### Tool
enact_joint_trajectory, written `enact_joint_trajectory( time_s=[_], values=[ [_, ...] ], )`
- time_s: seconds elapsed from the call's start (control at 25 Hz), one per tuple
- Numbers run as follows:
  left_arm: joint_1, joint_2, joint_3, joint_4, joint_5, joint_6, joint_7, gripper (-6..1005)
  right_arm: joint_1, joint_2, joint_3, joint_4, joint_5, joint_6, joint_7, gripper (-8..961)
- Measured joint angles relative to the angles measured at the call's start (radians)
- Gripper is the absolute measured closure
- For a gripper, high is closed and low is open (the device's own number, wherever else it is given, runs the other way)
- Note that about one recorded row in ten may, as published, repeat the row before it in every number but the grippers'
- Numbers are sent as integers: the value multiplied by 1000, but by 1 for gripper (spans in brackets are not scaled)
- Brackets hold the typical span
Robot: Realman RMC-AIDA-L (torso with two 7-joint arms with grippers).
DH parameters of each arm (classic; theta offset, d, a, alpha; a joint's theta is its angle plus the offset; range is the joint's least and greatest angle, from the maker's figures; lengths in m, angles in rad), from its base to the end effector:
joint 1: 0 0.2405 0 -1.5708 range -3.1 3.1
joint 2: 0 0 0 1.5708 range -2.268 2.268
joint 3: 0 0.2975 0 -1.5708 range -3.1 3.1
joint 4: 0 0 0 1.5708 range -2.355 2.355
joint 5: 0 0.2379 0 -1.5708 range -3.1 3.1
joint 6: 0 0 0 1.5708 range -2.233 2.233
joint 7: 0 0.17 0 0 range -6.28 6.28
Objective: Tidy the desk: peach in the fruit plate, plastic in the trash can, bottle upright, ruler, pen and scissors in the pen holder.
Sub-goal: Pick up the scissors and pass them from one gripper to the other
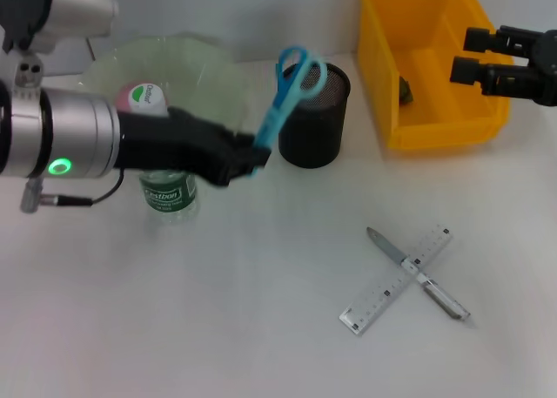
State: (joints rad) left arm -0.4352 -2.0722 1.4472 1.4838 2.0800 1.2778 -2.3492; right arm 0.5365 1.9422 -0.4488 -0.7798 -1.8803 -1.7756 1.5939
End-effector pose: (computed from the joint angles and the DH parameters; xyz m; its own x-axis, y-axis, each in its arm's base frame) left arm -0.1486 0.3938 -0.0460 0.8738 0.4183 0.2482 0.4748 -0.8442 -0.2487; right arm 0.2945 0.3953 0.0928 0.6656 -0.2774 -0.6928 -0.5308 -0.8286 -0.1782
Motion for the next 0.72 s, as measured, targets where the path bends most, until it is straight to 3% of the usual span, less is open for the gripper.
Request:
enact_joint_trajectory(
  time_s=[0.32,0.56,0.72],
  values=[
    [42,0,80,9,-42,-239,31,790,-20,71,5,10,54,13,-8,151],
    [109,2,214,51,-40,-436,51,791,-16,123,3,17,71,68,-36,152],
    [135,0,301,59,-39,-582,77,791,-10,135,-7,75,130,106,-79,152]
  ],
)
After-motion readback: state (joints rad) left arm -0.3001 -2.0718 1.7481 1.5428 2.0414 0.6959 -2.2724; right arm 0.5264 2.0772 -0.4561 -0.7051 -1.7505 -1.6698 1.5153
